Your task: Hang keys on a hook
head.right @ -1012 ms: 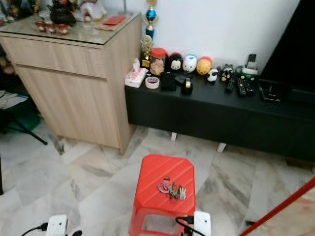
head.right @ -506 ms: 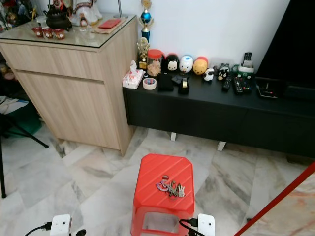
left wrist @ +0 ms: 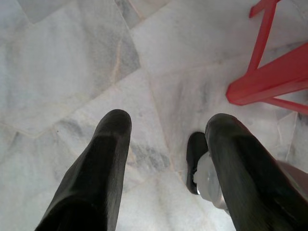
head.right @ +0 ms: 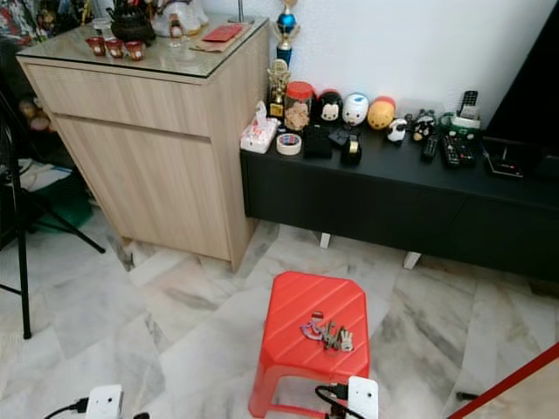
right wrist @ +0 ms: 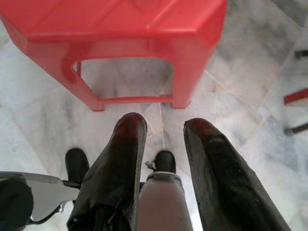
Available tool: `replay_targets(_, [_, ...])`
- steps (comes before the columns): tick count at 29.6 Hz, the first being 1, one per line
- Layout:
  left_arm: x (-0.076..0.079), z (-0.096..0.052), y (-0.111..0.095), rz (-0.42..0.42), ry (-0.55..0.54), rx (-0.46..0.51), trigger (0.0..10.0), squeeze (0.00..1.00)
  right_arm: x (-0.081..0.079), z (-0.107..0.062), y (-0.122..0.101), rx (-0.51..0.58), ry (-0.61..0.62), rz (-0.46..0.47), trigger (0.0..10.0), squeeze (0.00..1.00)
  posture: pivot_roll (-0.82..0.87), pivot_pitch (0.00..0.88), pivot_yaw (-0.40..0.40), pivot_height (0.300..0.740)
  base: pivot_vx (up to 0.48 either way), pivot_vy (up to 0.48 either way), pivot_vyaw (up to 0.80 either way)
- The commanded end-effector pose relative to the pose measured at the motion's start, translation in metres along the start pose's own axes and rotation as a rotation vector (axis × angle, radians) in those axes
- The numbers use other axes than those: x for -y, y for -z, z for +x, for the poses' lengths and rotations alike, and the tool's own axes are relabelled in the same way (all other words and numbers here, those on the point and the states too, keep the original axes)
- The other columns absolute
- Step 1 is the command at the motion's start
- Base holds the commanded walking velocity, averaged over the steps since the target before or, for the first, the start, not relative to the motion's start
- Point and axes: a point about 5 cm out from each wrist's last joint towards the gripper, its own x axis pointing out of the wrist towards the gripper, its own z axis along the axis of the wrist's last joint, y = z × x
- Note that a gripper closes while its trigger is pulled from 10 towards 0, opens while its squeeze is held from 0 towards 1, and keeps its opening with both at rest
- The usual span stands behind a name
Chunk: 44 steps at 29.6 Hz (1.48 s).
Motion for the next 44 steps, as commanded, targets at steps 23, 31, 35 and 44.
replay_targets(23, [-0.006, -0.003, 0.01, -0.011, 0.002, -0.039, 10.0, 0.0, -0.003, 0.0, -0.002, 0.022, 0.003, 0.028, 10.0, 0.0, 0.08, 0.023, -0.027, 0.74, 0.0, 0.148, 0.0])
replay_targets(31, [-0.002, -0.002, 0.006, -0.009, 0.02, -0.021, 10.0, 0.0, -0.004, 0.0, -0.002, 0.021, 0.001, 0.028, 10.0, 0.0, 0.08, 0.023, -0.028, 0.74, 0.0, 0.0, 0.0])
replay_targets(35, [-0.002, -0.002, 0.006, -0.007, 0.021, -0.017, 10.0, 0.0, -0.004, 0.0, -0.002, 0.016, -0.001, 0.024, 10.0, 0.0, 0.08, 0.021, -0.025, 0.74, 0.0, 0.0, 0.0])
replay_targets(44, [0.002, 0.0, -0.002, -0.01, 0.042, 0.013, 10.0, 0.0, -0.006, 0.001, -0.002, 0.012, -0.017, 0.018, 10.0, 0.0, 0.08, 0.017, -0.02, 0.74, 0.0, 0.0, 0.22])
